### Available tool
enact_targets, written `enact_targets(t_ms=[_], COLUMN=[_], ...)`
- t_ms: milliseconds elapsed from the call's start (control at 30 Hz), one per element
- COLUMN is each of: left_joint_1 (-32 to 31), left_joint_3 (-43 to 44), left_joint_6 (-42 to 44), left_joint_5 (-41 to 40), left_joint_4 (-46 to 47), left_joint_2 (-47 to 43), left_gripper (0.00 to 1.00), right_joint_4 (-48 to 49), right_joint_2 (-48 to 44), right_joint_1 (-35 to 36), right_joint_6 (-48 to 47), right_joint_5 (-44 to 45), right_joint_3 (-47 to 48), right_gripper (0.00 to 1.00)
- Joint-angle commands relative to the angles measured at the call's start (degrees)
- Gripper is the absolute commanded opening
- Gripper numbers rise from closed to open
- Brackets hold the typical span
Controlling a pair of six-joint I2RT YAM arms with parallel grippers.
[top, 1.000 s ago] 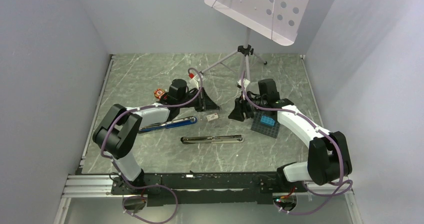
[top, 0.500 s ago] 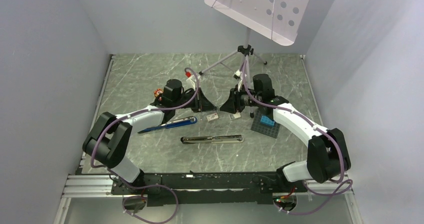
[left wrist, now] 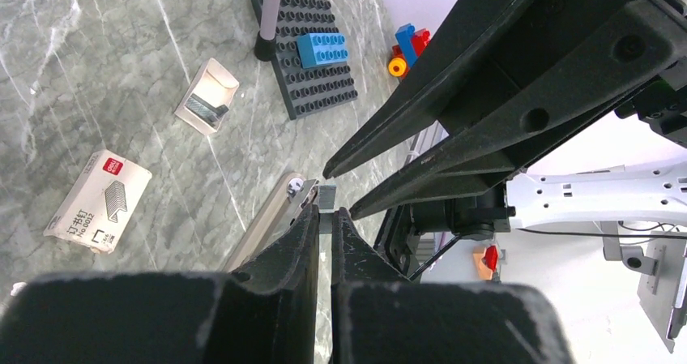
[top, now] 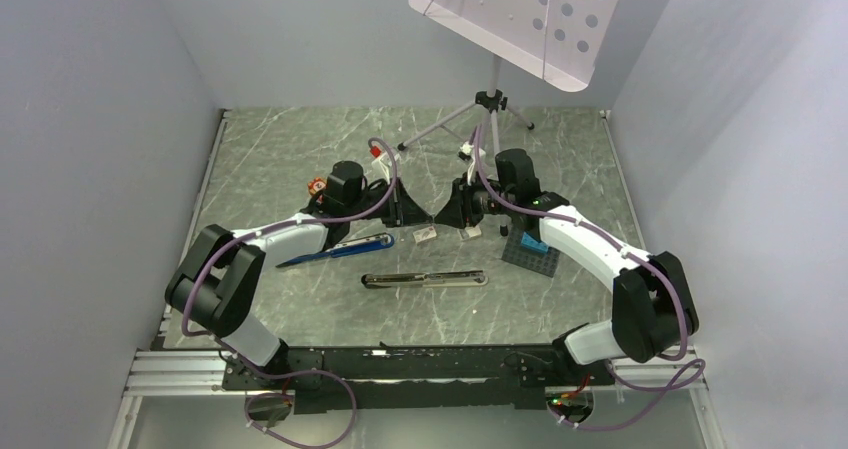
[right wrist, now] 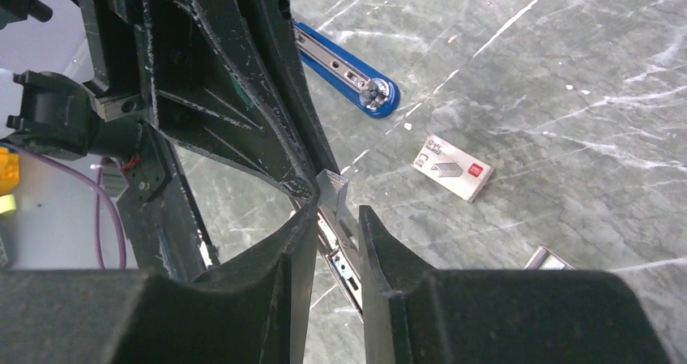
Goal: Load the staples into the stapler
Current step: Adjust the staple.
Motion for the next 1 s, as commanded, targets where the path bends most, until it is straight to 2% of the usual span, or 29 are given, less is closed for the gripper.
enact_targets(t_ms=[0, 967], left_joint_1=[0.16, 0.23], left_joint_3=[-1.0, -1.6], left_joint_6=[-0.59, -1.17], left_joint_5=[0.37, -0.94], left_joint_4=[3.19, 3.7], left_joint_2=[-2.16, -2.89], left_gripper=[0.1, 0.09], right_joint_4=[-0.36, -3.29], right_joint_2=[0.15, 2.42], right_joint_1=[0.17, 3.4], right_joint_6=[-1.09, -4.16], right_joint_5=[1.66, 3.64], right_joint_3=[2.53, 4.79], right_gripper=[0.29, 0.17])
